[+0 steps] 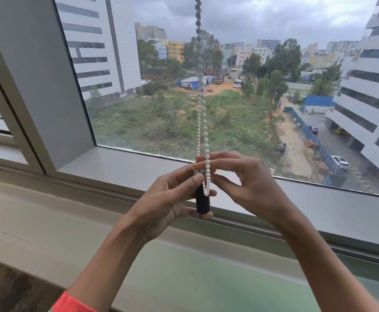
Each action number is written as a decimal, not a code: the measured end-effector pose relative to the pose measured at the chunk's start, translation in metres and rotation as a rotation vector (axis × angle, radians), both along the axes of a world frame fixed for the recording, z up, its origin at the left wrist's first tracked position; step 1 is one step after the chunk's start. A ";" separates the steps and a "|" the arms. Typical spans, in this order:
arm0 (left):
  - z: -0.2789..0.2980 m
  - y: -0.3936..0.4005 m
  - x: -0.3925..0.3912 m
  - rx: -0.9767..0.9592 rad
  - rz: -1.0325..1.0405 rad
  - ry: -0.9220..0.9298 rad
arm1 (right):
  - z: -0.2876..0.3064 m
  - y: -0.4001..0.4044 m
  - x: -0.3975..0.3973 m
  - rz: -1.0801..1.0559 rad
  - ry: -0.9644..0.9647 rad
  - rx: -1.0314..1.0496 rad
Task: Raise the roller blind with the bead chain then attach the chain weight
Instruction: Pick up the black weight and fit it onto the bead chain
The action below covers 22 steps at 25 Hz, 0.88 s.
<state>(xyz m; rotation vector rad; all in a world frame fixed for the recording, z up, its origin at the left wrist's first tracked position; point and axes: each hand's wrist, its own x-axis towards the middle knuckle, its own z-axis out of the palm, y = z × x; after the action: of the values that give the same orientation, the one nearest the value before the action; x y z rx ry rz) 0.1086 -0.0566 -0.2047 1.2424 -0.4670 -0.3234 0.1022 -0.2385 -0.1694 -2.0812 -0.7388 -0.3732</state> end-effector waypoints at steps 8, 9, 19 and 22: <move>-0.037 -0.006 -0.006 -0.086 0.117 -0.025 | -0.030 -0.005 -0.009 0.097 0.158 0.401; -0.043 -0.009 -0.009 -0.131 0.152 -0.003 | -0.033 -0.007 -0.011 0.097 0.171 0.417; -0.073 -0.008 -0.050 -0.509 0.455 0.155 | -0.040 -0.011 -0.029 0.142 0.271 0.474; -0.073 0.000 -0.065 -0.444 0.487 0.199 | -0.031 -0.002 -0.043 0.132 0.254 0.469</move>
<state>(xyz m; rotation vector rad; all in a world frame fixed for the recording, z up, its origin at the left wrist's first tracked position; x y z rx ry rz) 0.0433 -0.0569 -0.2780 0.8414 -0.0471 0.0728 0.0595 -0.2408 -0.2001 -1.5915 -0.5674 -0.1811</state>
